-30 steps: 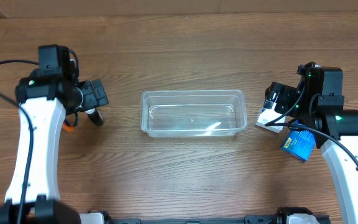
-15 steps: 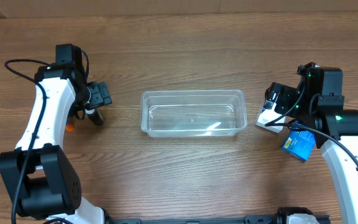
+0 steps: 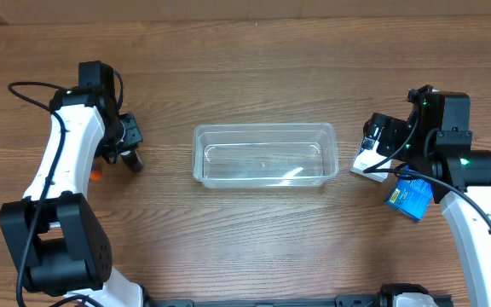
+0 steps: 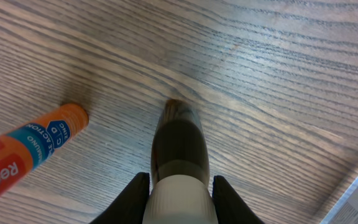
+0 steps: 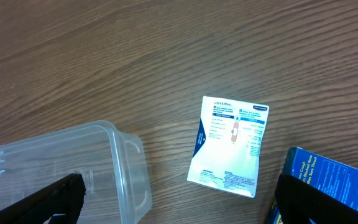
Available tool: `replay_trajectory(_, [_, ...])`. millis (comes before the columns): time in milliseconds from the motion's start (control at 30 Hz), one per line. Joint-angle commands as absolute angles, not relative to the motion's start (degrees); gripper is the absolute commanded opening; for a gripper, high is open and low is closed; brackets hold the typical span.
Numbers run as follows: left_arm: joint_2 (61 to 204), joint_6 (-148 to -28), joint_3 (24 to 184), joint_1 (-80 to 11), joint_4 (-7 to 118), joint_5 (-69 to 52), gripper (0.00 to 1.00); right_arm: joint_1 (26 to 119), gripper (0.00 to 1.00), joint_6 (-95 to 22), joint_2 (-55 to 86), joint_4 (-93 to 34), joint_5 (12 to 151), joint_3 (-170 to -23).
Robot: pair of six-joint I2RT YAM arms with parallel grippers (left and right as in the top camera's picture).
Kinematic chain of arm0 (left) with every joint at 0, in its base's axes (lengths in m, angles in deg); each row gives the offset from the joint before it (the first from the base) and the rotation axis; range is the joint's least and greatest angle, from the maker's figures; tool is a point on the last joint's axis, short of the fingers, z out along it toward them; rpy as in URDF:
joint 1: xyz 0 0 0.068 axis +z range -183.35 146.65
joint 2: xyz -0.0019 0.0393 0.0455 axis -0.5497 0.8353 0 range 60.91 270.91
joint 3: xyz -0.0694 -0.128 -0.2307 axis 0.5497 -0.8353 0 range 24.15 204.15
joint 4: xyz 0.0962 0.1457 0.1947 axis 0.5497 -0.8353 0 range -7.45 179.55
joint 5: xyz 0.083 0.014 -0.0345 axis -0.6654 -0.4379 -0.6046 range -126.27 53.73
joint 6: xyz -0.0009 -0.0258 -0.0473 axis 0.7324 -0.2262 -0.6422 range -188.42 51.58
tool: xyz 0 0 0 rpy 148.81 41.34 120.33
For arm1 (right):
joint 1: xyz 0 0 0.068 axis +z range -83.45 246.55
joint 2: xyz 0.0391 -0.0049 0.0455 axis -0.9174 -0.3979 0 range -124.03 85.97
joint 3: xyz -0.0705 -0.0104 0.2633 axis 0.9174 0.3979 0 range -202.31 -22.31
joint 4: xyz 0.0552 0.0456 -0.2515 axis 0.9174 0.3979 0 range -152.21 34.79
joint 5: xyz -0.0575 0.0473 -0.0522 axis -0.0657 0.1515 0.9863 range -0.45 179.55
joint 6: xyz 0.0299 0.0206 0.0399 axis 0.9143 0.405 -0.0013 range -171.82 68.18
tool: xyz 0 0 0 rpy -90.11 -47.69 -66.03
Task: Pack container
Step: 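Reach the left gripper to the dark bottle and grasp it, then carry the dark bottle into the container's left end and release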
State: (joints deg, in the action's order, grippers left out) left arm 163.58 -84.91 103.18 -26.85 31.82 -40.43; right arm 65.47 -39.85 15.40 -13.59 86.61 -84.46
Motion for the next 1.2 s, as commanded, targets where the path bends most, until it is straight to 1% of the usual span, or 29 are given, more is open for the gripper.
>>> replay_trajectory(0, [164.5, -85.37, 104.69, -26.54, 31.62, -41.13, 0.05, 65.3, 1.0, -39.76, 15.75, -13.81, 86.87, -86.52])
replay_trajectory(100, [164.04, -85.39, 104.9, -26.65, 31.29, -40.94, 0.04, 65.3, 1.0, -39.79, 15.75, -13.81, 86.87, -86.52])
replay_trajectory(167, [163.05, -85.8, 106.85, -27.11, 28.91, -39.95, 0.04, 65.3, 1.0, -39.76, 15.75, -13.79, 86.87, -86.52])
replay_trajectory(300, [159.19, -85.8, 115.37, -30.96, 21.85, -38.73, 0.04, 65.3, 1.0, -39.76, 15.75, -13.79, 86.87, -86.52])
replay_trajectory(433, [154.22, -86.55, 125.21, -39.55, 16.43, -38.16, 0.04, 65.3, 1.0, -39.76, 15.75, -13.79, 86.87, -86.52])
replay_trajectory(567, [152.08, -90.35, 126.28, -49.6, 16.34, -38.21, 0.04, 65.3, 1.0, -39.76, 15.75, -13.64, 86.85, -86.52])
replay_trajectory(667, [154.11, -90.94, 125.87, -53.03, 16.37, -38.38, 0.04, 65.3, 1.0, -39.74, 15.75, -13.59, 86.83, -86.52])
replay_trajectory(767, [157.76, -91.84, 125.78, -54.41, 16.32, -38.29, 0.04, 65.3, 1.0, -39.74, 15.75, -13.59, 86.24, -86.52])
replay_trajectory(1167, [175.18, -91.53, 125.78, -54.89, 18.94, -38.18, 0.04, 65.3, 1.0, -39.74, 15.75, -13.64, 86.24, -86.52])
